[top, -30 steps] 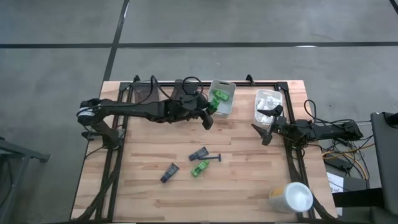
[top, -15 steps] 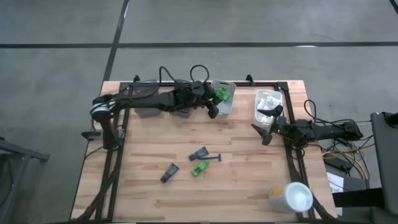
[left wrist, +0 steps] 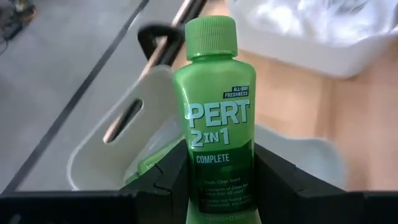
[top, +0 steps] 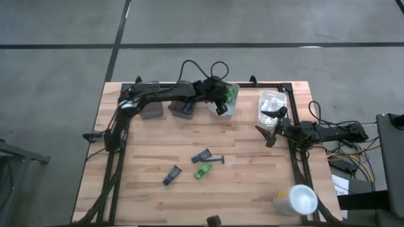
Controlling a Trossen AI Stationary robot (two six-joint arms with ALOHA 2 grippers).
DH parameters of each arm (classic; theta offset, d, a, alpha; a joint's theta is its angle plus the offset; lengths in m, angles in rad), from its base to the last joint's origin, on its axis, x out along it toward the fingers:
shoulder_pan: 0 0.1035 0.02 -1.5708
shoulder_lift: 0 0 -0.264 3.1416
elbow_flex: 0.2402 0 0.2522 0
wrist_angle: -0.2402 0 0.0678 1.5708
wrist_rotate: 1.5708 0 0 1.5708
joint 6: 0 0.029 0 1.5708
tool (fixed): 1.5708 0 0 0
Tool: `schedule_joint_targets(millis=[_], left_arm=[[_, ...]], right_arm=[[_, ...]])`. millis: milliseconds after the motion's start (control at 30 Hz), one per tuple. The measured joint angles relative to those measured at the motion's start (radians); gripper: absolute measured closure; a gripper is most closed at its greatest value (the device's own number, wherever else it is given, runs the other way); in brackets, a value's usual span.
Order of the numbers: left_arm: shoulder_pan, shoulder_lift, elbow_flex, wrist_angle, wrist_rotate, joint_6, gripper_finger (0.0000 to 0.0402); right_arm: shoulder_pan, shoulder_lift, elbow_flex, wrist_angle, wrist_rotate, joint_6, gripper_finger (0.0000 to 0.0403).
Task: Pick & Place Travel size toiletries
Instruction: Put the green shampoo into the gray bin
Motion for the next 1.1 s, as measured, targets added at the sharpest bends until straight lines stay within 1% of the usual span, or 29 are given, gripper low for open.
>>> schedule_joint_targets(millis=[233,467,567,700,967,1100], left_arm=[[0.011,0.133,0.082,-0.026,-0.015,-0.015,0.0264],[0.012,0.172,0.092,-0.036,-0.012,-0.016,0.026],[0.015,0.172,0.092,-0.035,-0.021,-0.016,0.0246],[0.019,0.172,0.091,-0.037,-0.048,-0.017,0.0216],[0.021,0.17,0.091,-0.042,-0.049,-0.018,0.0163],[0.021,0.17,0.114,-0.099,-0.049,-0.018,0.0149]], right_arm=[[0.0,0.0,0.0,0.0,0.0,0.002,0.0039],[0.0,0.0,0.0,0.0,0.0,0.001,0.0039],[0.0,0.0,0.0,0.0,0.0,0.0,0.0039],[0.0,0.0,0.0,0.0,0.0,0.0,0.0039],[0.0,0.0,0.0,0.0,0.0,0.0,0.0039],[0.0,0.0,0.0,0.0,0.0,0.0,0.0039]])
